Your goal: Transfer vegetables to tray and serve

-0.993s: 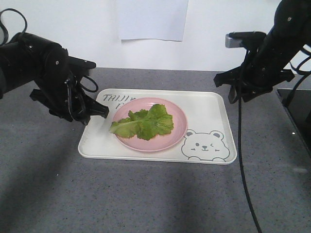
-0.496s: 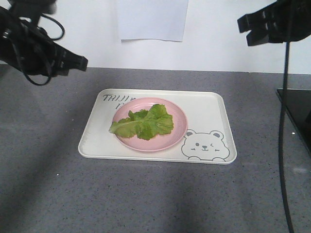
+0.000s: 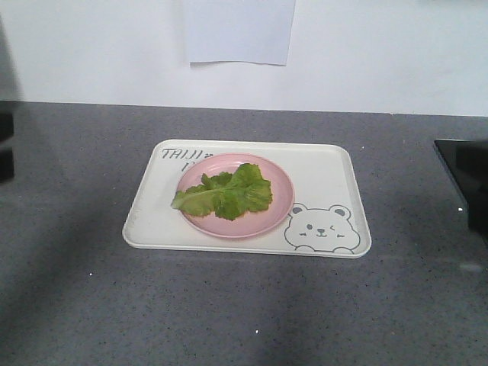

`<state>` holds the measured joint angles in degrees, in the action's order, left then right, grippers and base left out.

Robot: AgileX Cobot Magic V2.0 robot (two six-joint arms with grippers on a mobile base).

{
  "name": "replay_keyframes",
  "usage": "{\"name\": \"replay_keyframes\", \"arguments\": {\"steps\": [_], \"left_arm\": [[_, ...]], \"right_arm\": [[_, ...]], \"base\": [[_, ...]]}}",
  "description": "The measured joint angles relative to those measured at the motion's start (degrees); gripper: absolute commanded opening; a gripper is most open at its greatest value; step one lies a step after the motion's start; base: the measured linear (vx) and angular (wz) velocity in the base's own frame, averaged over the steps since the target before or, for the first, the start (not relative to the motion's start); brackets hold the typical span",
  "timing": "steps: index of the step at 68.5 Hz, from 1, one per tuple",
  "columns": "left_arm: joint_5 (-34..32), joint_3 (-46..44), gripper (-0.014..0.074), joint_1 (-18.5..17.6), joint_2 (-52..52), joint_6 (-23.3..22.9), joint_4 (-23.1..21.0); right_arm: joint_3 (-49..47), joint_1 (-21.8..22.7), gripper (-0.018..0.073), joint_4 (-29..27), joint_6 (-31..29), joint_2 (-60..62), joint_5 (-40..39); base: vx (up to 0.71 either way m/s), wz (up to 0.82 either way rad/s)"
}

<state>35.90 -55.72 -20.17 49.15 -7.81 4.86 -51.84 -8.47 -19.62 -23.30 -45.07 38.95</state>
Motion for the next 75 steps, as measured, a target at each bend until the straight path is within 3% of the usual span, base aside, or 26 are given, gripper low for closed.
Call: {"name": "replay_keyframes", "arguments": {"steps": [12, 22, 75], "left_arm": [[-8.2, 19.8, -0.0007, 0.0, -12.1, 0.1, 0.0], [-12.0, 27.4, -0.0007, 0.0, -17.7, -0.3, 0.0], [-13.7, 28.6, -0.0007, 0.0, -19.5, -0.4, 0.0]], "right_arm": [[16.9, 0.0, -0.0006, 0.0, -1.5, 12.5, -3.2], [24.5, 0.0, -0.0006, 0.0, -1.6, 18.5, -4.5], [26.6, 0.0, -0.0006, 0.0, -1.6, 21.4, -4.6]], "base": [[0.0, 0.0], [0.0, 0.0], [0.0, 0.0]]}}
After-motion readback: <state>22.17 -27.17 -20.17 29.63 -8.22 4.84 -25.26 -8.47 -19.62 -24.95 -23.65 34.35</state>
